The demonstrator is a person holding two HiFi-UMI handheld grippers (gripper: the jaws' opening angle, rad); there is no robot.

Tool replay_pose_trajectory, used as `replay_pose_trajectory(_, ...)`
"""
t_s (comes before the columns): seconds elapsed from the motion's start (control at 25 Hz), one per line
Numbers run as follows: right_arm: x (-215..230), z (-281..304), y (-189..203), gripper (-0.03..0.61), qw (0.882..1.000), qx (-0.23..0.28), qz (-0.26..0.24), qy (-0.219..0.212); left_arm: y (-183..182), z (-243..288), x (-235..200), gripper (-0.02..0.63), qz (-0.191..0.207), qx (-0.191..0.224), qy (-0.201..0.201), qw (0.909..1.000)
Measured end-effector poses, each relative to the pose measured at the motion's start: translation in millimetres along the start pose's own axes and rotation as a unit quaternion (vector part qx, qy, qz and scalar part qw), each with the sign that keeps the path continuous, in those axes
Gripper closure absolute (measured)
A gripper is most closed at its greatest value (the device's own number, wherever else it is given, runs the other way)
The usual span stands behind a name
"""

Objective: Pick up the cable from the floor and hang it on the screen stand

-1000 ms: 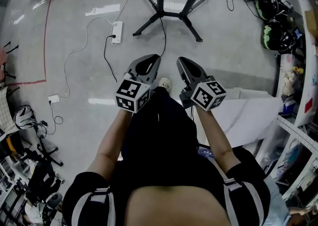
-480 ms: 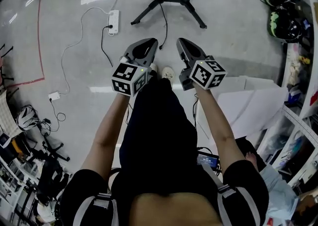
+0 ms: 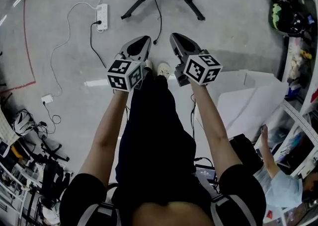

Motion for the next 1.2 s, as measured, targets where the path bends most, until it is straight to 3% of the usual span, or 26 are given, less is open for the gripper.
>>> replay_pose_trajectory(0.52,88.3,79.5,105.9,0.552,0.998,-0.055,-0.014,0.038,97.3,68.2,-75.0,0.591,-0.039,-0.026,-0.033,0.9983)
replay_pose_trajectory(0.84,151.5,125.5,185.8,0.551,0.995,-0.086,0.013,0.056,186.6,112.7,-116.8,0.591,-0.064,-0.071,-0.021,0.9952)
replay_pose_trajectory(1.2,213.7,170.0,270.1,0.529,0.988,-0.134,-0.013,0.080,271.1,152.9,-158.8,0.591,-0.074,-0.102,-0.019,0.9919)
Point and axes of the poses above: the fingertips, and each gripper's own axes: z forward along the fingers, x to its right, y out of its underside, the point moved 3 cm from there along -z, backward along the fingers, and after that the axes turned 4 degrees about x, right-handed, at the moved point
